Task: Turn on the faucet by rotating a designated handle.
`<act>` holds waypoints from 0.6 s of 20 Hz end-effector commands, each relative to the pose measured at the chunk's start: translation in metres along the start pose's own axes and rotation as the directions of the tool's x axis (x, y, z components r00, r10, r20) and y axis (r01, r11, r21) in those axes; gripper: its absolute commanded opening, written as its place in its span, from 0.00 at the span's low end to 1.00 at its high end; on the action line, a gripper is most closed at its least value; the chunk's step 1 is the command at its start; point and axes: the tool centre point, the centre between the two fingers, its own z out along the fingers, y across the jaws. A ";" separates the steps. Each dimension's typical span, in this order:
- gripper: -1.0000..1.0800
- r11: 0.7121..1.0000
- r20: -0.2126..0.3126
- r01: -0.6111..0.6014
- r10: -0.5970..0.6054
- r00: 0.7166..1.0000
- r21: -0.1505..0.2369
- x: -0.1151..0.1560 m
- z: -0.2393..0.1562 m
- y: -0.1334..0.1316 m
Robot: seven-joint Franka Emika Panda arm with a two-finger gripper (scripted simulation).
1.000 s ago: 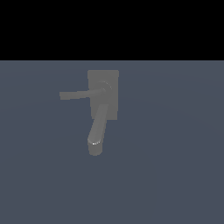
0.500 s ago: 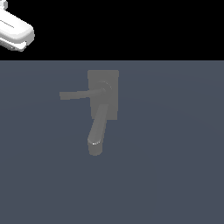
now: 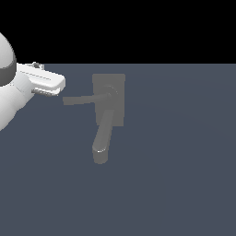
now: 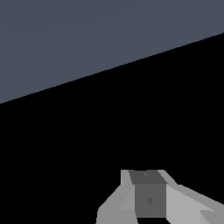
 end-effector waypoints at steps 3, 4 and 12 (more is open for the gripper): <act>0.00 0.997 -0.096 0.075 -0.074 0.993 0.012 0.039 -0.011 -0.030; 0.00 0.996 -0.113 0.088 -0.085 0.990 0.015 0.045 -0.014 -0.036; 0.00 0.987 -0.211 0.156 -0.147 0.966 0.027 0.084 -0.030 -0.068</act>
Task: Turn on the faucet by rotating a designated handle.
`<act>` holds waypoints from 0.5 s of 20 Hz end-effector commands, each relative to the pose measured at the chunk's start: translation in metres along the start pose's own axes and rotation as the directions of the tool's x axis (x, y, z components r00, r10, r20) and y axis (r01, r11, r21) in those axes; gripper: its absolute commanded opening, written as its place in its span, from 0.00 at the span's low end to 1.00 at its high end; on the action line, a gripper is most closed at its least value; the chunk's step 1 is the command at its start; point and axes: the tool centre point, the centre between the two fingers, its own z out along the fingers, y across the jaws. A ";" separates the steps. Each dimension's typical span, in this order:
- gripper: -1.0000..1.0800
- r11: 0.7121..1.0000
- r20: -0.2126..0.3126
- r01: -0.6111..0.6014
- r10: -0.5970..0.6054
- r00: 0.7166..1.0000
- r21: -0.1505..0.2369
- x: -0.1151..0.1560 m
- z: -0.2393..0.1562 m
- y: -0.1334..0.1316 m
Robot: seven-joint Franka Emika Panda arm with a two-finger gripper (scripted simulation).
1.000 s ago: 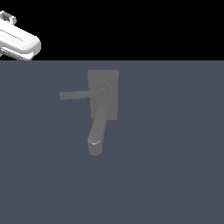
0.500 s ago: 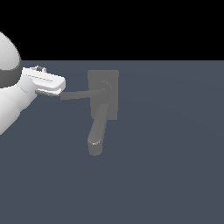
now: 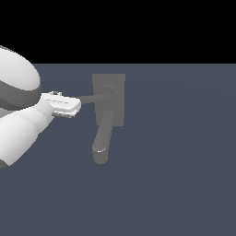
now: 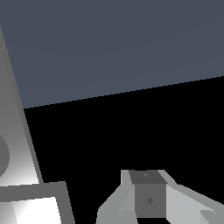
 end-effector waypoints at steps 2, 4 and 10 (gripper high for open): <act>0.00 1.000 -0.047 0.022 -0.022 0.999 0.009 0.023 -0.005 -0.008; 0.00 0.999 -0.070 0.032 -0.031 0.997 0.014 0.033 -0.007 -0.012; 0.00 0.999 -0.096 0.045 -0.043 0.994 0.019 0.045 -0.011 -0.017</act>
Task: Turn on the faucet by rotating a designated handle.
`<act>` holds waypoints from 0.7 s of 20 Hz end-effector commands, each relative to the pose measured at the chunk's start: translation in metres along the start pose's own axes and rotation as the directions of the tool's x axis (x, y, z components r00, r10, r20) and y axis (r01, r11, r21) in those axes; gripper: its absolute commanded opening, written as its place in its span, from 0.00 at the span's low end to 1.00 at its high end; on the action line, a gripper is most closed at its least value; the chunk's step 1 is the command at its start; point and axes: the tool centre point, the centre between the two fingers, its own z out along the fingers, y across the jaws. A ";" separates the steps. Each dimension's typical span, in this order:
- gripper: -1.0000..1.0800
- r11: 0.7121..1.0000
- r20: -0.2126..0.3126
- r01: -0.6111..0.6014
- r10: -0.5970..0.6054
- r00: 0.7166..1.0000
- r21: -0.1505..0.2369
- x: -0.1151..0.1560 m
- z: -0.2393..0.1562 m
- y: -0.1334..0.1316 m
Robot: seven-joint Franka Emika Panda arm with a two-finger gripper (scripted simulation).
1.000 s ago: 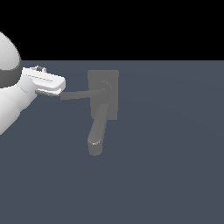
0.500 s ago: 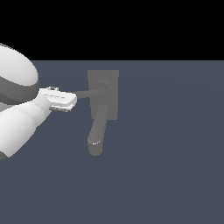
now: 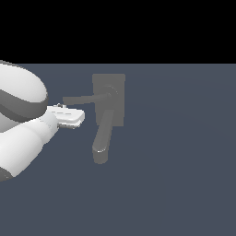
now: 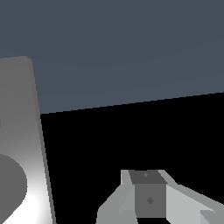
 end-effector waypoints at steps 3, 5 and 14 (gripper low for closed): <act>0.00 1.000 0.000 -0.002 0.002 1.000 -0.001 0.000 0.000 0.001; 0.00 1.000 0.000 -0.003 0.003 1.000 -0.001 0.001 0.000 0.002; 0.00 1.000 -0.005 0.027 -0.027 1.000 0.008 -0.004 0.001 -0.016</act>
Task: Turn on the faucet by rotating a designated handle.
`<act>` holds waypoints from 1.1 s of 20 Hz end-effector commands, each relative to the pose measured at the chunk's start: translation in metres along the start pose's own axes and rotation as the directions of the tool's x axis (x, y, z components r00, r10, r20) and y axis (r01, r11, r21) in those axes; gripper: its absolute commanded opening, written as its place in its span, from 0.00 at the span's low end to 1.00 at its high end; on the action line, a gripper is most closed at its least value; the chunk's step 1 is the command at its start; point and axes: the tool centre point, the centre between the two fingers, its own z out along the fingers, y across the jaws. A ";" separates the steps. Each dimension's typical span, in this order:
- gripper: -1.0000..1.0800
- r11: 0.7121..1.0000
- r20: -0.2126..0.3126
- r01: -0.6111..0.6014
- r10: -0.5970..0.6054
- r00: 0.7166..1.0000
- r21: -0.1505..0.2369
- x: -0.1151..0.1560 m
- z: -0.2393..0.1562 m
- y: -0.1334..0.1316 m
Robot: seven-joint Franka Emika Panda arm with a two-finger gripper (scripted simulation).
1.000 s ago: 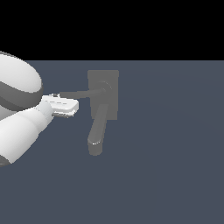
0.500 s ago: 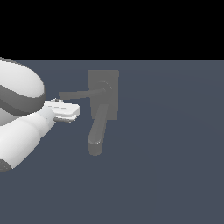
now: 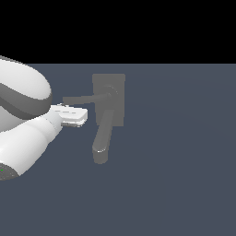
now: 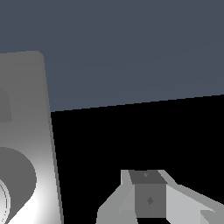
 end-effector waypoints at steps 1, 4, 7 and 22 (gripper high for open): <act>0.00 1.000 -0.009 0.011 -0.011 1.000 0.004 0.002 0.000 -0.006; 0.00 1.000 -0.034 0.028 -0.027 0.999 0.011 0.013 -0.002 -0.013; 0.00 0.999 -0.054 0.045 -0.044 0.998 0.016 0.022 -0.004 -0.020; 0.00 0.997 -0.046 0.078 -0.077 0.996 0.018 0.004 -0.002 -0.031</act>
